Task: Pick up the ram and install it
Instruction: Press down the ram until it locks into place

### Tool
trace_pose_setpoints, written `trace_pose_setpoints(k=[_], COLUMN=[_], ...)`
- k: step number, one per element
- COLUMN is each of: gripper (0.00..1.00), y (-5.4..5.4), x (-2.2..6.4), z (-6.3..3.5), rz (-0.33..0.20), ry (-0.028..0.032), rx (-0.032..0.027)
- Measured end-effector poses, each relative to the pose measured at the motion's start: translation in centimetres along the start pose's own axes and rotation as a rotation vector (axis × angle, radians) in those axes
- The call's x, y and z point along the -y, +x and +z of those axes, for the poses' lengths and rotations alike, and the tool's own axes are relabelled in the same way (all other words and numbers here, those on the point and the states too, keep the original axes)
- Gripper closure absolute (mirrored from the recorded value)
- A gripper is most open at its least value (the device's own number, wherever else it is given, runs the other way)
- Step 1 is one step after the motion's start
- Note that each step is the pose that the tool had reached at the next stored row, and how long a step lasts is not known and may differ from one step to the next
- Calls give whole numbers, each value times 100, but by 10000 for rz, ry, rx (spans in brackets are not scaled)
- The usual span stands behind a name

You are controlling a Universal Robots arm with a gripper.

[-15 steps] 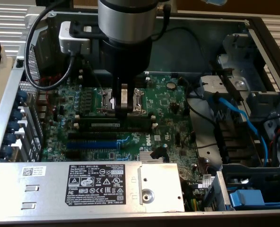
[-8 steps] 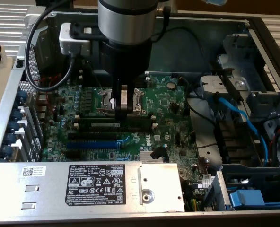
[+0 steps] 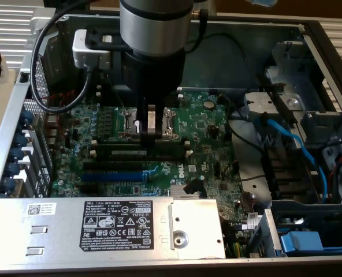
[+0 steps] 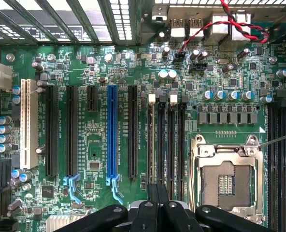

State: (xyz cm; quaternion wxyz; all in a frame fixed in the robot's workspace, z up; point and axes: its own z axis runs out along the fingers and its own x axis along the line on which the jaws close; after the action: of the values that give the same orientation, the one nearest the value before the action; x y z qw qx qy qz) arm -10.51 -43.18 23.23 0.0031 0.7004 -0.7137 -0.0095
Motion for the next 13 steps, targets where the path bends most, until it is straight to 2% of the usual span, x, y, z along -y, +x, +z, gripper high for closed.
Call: trace_pose_setpoints(k=[13], gripper=[90], y=[0], x=[1], z=[21], rz=[-19], ry=[-26], rx=[-2])
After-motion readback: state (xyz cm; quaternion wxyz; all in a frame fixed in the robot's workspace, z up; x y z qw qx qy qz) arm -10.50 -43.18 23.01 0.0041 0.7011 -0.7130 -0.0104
